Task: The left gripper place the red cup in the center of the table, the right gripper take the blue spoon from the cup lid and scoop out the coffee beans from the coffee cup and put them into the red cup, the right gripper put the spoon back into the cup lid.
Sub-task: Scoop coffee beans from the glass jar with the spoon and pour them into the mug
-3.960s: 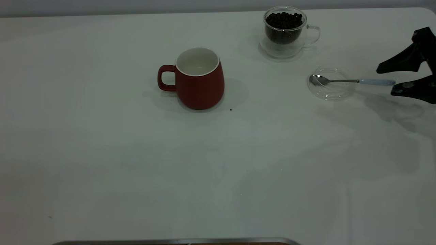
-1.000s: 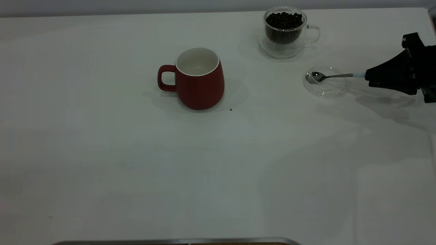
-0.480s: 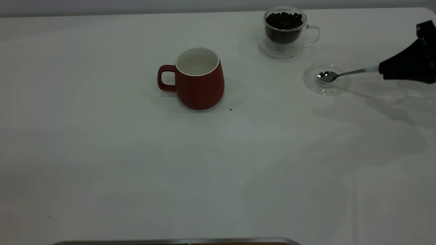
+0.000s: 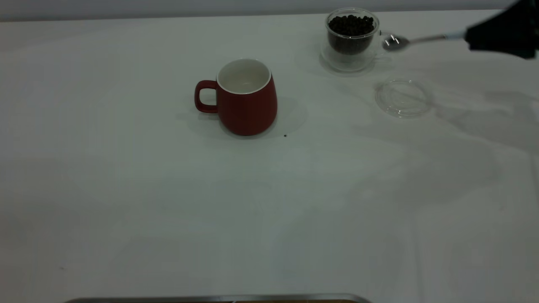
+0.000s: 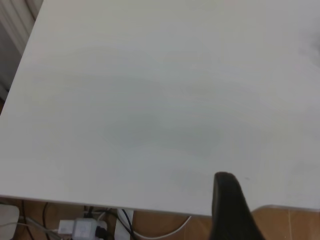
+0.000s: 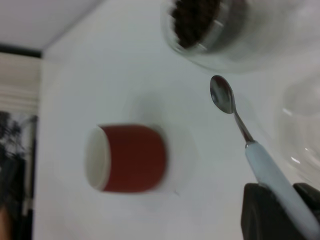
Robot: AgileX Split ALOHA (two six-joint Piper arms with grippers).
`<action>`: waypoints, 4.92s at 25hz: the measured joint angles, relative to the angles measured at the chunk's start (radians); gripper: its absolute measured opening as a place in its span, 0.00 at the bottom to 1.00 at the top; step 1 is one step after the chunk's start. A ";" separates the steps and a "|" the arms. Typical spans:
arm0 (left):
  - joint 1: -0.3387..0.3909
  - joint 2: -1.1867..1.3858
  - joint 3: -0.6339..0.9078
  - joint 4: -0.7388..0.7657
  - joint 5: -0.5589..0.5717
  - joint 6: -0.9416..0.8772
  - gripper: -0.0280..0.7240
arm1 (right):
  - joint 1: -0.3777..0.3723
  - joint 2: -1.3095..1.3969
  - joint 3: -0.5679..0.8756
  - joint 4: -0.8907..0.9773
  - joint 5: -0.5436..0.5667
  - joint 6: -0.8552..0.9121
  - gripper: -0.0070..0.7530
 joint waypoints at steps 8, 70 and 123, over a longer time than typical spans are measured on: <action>0.000 0.000 0.000 0.000 0.000 -0.001 0.68 | 0.137 -0.006 -0.042 0.217 -0.114 -0.035 0.16; 0.000 0.000 0.000 0.000 0.000 -0.001 0.68 | 0.182 0.116 -0.159 0.232 -0.175 0.188 0.16; 0.000 0.000 0.000 0.000 0.000 0.000 0.68 | 0.207 0.116 -0.159 0.137 0.168 0.343 0.16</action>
